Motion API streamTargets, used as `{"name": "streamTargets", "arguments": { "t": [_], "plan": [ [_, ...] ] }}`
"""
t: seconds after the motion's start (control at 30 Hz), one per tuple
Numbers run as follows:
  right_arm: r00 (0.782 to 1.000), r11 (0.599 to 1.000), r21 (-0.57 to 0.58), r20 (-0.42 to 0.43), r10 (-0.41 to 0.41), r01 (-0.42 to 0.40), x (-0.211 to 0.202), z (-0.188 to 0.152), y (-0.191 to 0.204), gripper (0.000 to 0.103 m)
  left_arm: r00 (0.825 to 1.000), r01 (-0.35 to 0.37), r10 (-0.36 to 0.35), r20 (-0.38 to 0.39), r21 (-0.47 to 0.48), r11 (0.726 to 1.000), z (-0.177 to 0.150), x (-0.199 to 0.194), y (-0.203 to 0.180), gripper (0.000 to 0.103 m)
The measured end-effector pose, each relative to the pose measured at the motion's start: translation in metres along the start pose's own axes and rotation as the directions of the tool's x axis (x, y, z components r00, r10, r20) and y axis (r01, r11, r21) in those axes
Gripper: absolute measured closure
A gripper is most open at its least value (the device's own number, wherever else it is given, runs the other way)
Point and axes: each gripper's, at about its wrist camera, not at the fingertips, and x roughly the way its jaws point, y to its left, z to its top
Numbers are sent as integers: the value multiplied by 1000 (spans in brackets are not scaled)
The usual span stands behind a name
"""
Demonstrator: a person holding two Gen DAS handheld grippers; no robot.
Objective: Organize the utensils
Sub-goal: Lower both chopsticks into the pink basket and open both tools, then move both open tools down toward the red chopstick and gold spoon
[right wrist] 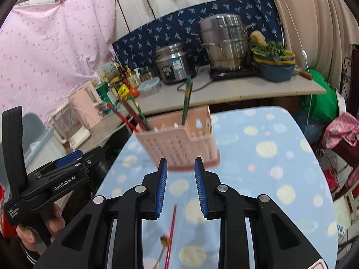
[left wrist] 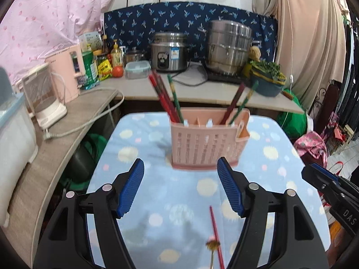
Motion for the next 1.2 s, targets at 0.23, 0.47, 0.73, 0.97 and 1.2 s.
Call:
{"name": "streamTargets", "arguments": {
  "t": [0.23, 0.47, 0.73, 0.97, 1.2],
  "plan": [
    [992, 1000, -4, -128, -17, 16, -7, -69, -4, 78, 997, -20, 20, -77, -7, 1000, -53, -5, 5, 39],
    [971, 999, -45, -240, -27, 16, -5, -131, 1, 78, 988, -27, 27, -150, 6, 1000, -101, -5, 6, 39],
    [941, 998, -64, -340, 4, -27, 4, -181, 16, 78, 978, -49, 49, -201, 3, 999, -139, -8, 14, 39],
    [924, 995, -87, -382, 10, -46, 11, -202, 29, 79, 973, -63, 63, -223, 8, 998, -158, -13, 20, 39],
    [917, 995, -94, -400, 2, -43, 17, -212, 31, 82, 964, -63, 61, -260, 1, 998, -175, -14, 23, 39]
  ]
}}
